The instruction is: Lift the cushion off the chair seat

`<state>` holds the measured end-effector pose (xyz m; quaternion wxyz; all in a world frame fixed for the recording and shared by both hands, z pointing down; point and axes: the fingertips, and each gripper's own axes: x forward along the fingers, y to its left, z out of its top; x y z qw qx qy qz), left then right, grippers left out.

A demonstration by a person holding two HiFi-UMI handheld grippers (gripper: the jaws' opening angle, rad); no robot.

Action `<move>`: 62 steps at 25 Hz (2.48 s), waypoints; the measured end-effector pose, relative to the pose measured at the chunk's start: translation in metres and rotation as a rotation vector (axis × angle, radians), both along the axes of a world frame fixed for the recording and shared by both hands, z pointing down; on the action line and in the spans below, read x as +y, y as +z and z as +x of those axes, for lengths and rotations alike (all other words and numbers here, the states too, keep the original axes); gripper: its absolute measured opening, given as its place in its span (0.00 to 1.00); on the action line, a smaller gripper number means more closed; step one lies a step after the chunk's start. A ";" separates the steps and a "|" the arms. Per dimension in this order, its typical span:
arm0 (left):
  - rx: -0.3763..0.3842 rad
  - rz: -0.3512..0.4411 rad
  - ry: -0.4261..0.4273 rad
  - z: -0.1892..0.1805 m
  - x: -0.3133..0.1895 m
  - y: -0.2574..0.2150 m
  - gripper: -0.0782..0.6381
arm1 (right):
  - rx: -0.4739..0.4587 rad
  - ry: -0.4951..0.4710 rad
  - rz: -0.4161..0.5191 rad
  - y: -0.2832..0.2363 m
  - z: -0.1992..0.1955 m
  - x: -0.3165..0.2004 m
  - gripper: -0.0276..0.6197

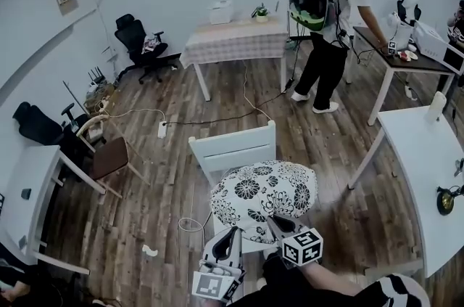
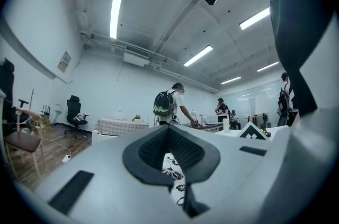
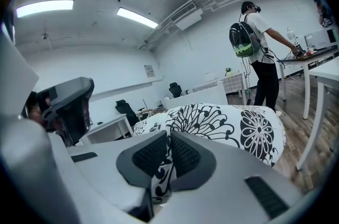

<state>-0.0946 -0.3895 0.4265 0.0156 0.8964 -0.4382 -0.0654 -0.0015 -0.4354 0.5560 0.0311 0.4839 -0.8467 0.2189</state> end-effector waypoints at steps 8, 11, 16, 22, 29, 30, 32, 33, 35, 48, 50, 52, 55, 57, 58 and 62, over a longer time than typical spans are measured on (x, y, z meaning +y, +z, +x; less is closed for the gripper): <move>-0.027 -0.002 0.032 0.004 0.018 0.008 0.11 | -0.016 0.008 0.047 -0.019 0.002 0.018 0.09; -0.047 0.004 0.036 0.006 0.020 0.006 0.11 | -0.015 -0.004 0.061 -0.027 0.004 0.023 0.09; -0.017 0.029 0.011 0.011 0.032 -0.005 0.11 | -0.017 -0.037 0.088 -0.040 0.004 0.036 0.09; -0.017 0.013 -0.031 0.019 0.061 -0.004 0.11 | -0.025 -0.076 0.155 -0.064 0.009 0.063 0.09; -0.015 0.003 -0.034 0.052 0.122 -0.003 0.11 | -0.047 -0.128 0.163 -0.069 0.028 0.121 0.09; -0.021 -0.002 -0.038 0.056 0.130 -0.001 0.11 | -0.051 -0.132 0.157 -0.067 0.032 0.129 0.09; -0.024 -0.005 -0.043 0.062 0.144 0.000 0.11 | -0.050 -0.138 0.154 -0.065 0.037 0.147 0.09; -0.023 -0.007 -0.045 0.066 0.153 0.000 0.11 | -0.047 -0.142 0.156 -0.066 0.039 0.157 0.09; -0.021 -0.010 -0.049 0.074 0.171 0.000 0.11 | -0.047 -0.155 0.160 -0.068 0.045 0.176 0.09; 0.001 -0.019 -0.063 0.115 0.267 0.007 0.11 | -0.057 -0.204 0.168 -0.069 0.073 0.273 0.09; -0.007 -0.017 -0.065 0.117 0.272 0.005 0.11 | -0.063 -0.207 0.173 -0.073 0.075 0.277 0.09; -0.022 -0.028 -0.070 0.116 0.275 0.005 0.11 | -0.066 -0.209 0.179 -0.077 0.075 0.279 0.09; -0.024 -0.023 -0.074 0.114 0.275 0.001 0.11 | -0.062 -0.209 0.193 -0.084 0.074 0.280 0.09; -0.004 -0.032 -0.080 0.113 0.277 0.000 0.11 | -0.060 -0.210 0.201 -0.087 0.075 0.283 0.09; 0.014 -0.042 -0.084 0.113 0.278 0.000 0.11 | -0.063 -0.211 0.202 -0.088 0.075 0.285 0.09; 0.051 -0.072 -0.093 0.109 0.281 0.001 0.11 | -0.096 -0.218 0.167 -0.082 0.072 0.285 0.09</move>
